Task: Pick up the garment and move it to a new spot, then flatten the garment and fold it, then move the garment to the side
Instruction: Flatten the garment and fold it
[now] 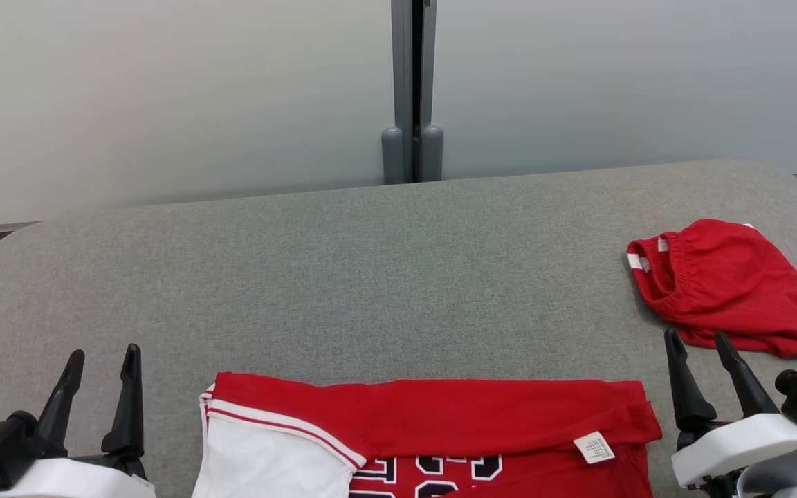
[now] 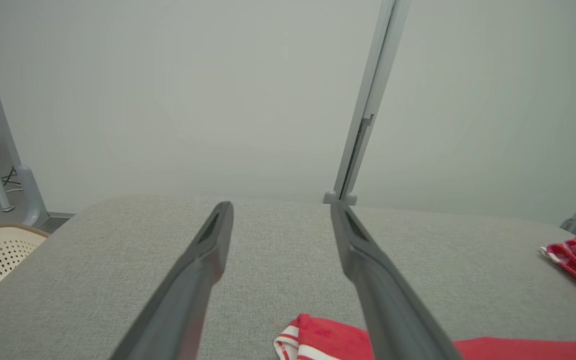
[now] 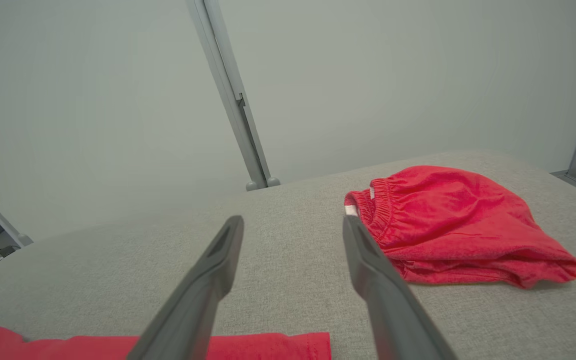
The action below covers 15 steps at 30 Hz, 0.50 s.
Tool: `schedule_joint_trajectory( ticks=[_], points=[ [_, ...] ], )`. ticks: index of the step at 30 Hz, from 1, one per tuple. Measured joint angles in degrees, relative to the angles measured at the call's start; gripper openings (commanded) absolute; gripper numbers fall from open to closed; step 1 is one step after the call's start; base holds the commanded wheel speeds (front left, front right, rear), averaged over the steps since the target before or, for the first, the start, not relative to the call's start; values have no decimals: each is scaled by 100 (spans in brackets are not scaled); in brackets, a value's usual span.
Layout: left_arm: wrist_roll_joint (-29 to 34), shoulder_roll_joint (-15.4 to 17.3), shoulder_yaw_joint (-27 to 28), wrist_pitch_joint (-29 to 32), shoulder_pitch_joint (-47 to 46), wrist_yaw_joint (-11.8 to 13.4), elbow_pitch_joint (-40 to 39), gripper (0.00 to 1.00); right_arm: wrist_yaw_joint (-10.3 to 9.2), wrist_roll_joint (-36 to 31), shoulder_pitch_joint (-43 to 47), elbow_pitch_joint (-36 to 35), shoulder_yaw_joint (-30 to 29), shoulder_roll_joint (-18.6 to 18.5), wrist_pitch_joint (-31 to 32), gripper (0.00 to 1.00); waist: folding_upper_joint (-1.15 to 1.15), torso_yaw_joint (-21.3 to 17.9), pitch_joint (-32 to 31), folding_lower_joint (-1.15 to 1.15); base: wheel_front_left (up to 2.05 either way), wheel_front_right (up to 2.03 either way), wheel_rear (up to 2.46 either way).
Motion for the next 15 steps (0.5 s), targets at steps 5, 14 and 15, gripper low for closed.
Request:
schedule_joint_trajectory(
  ticks=[5,14,15],
  points=[
    [258,-276,256,-1,90,-240,96,100,0,-73,13,-21,-70,65,372,100,0,-14,22,0,0,0,0],
    [478,-433,236,0,55,-467,242,100,0,-69,87,688,-358,305,1653,100,0,19,86,0,0,0,0],
    [481,-439,232,-1,23,-472,249,100,0,-69,113,754,-399,331,1762,100,0,34,96,0,0,0,0]
  ],
)
